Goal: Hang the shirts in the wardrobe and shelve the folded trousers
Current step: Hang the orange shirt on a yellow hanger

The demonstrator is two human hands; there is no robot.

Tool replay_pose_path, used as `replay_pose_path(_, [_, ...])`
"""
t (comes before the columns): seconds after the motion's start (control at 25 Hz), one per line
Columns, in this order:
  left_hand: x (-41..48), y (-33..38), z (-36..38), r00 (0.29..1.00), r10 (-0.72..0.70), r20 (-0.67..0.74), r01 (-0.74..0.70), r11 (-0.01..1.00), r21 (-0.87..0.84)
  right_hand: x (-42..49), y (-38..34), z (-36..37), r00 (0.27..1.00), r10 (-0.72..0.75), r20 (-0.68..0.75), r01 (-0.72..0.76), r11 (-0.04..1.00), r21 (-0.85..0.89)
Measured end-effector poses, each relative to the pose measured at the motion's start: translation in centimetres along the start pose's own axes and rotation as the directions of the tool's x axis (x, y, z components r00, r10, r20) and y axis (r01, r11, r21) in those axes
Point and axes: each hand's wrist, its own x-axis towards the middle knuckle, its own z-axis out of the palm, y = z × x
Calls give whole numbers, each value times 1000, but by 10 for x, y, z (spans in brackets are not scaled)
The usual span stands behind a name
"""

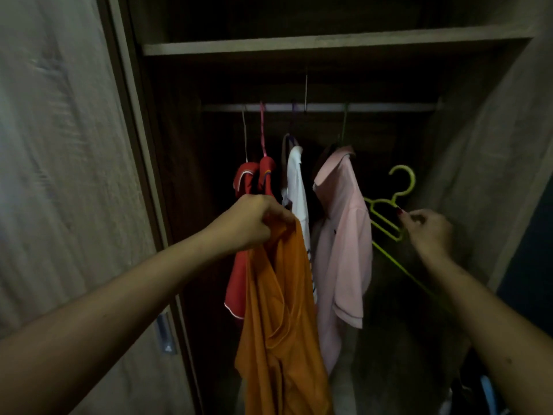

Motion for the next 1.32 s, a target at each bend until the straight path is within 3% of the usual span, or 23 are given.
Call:
replay_pose_path(0.16, [6,11,12,992,-45,119,47,999,-12,-48,16,-15,1000,-15,-20,16,998,62])
replay_pose_path(0.28, [7,17,18,983,-89,159,104,990,-92,-73,9,-29,992,14,-122,19,965,261])
replay_pose_path(0.48, [7,19,27,977,-66,204,114,965,-236,-105,-64,-47,1000,-5,-26,23,648,761])
replay_pose_path(0.6, [9,21,28,974,-32,223,99,950,-296,-115,-112,-45,996,-88,-16,54,451,891])
replay_pose_path(0.68, [7,23,26,974,-29,226,107,934,-341,-122,-129,-36,990,-138,-15,67,383,921])
replay_pose_path(0.76, [5,23,21,977,-30,212,113,912,-393,-134,-129,-20,984,-178,32,44,411,911])
replay_pose_path(0.92, [1,7,5,984,-118,133,170,840,-515,-160,-82,5,937,-279,211,87,769,633])
replay_pose_path(1.0, [-1,-10,-4,973,-211,92,226,802,-552,-154,-59,3,904,-316,288,143,858,494])
replay_pose_path(1.2, [-12,-44,-3,934,-311,174,357,805,-474,-114,-49,-29,813,-398,425,190,871,454])
replay_pose_path(1.32, [-12,-38,6,931,-274,240,361,779,-512,-110,-57,-30,877,-301,376,22,805,594])
